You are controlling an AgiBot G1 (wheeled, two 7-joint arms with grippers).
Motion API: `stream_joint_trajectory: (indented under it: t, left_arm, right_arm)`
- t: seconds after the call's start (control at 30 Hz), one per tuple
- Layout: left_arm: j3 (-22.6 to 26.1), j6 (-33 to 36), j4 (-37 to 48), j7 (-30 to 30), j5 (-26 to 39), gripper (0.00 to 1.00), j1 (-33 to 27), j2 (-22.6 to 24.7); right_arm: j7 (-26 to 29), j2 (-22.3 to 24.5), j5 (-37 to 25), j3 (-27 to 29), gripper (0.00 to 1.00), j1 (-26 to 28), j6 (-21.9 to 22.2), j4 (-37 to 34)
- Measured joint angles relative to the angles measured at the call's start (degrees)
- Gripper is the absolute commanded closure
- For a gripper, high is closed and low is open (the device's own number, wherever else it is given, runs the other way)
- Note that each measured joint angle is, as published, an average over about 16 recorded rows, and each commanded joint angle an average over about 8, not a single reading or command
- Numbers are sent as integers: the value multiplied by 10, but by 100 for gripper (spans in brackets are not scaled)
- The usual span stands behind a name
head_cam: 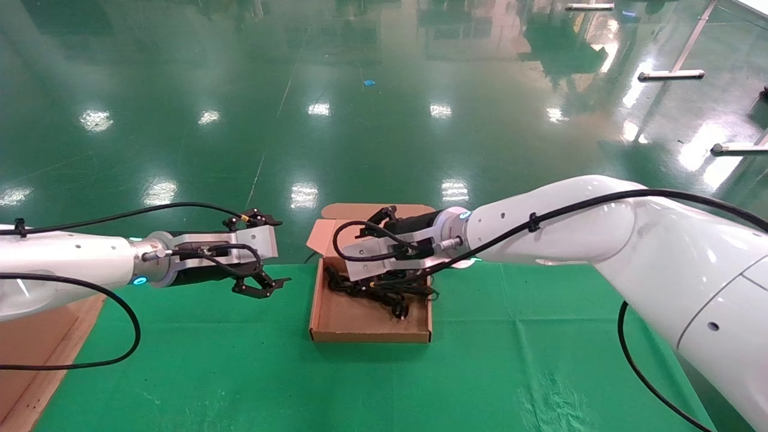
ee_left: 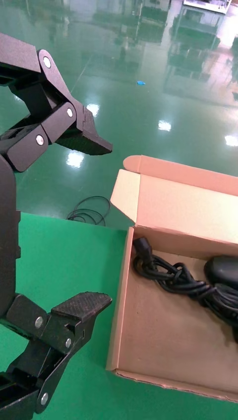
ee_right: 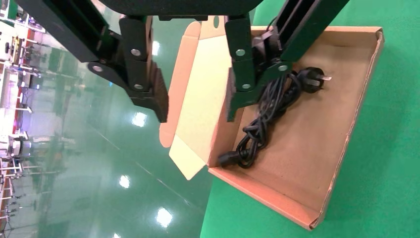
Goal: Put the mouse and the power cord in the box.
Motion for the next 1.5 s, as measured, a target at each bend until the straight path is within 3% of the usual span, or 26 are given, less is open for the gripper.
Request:
stream_joint_trajectory:
  t: [0.53,1.5]
  left_arm:
    - [-26,24,-50,-39,-19,0,26,-23]
    - [-198,185,-367,-289,-147,0,195,-175]
  right_arm:
    - [17,30,26,43,0,-26,-34,25]
    - [147,236,219,325,0,-216,-252,201]
